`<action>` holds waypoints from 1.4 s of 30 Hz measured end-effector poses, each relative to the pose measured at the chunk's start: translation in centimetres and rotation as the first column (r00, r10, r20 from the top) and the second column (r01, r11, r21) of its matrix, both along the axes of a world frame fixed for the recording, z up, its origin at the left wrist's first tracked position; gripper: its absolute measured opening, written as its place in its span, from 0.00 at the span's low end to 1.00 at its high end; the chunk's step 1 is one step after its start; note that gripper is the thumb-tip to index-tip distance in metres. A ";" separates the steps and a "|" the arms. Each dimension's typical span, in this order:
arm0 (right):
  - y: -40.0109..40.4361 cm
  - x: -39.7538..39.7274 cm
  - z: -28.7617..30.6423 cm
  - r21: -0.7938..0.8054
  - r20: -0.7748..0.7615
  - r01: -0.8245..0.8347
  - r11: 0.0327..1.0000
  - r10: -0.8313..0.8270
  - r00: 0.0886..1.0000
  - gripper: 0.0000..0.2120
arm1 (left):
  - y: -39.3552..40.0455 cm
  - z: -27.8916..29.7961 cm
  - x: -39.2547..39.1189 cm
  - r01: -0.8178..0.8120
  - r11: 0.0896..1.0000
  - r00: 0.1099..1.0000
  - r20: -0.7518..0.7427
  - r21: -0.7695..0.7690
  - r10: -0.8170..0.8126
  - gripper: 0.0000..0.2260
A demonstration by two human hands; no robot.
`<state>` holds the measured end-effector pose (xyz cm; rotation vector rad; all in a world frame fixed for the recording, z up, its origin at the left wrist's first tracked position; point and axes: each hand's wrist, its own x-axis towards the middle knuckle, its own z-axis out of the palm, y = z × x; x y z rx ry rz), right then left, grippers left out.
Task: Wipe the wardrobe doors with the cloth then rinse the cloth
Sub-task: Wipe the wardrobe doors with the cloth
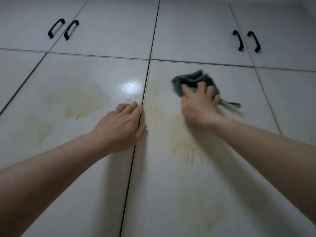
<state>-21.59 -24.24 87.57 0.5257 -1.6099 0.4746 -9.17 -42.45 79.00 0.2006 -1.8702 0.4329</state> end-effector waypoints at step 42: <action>4.5 -2.6 4.3 -0.082 -0.052 -0.032 0.996 0.028 0.998 0.23 | -1.5 -2.6 0.6 -0.104 0.974 0.994 -0.052 -0.202 0.095 0.25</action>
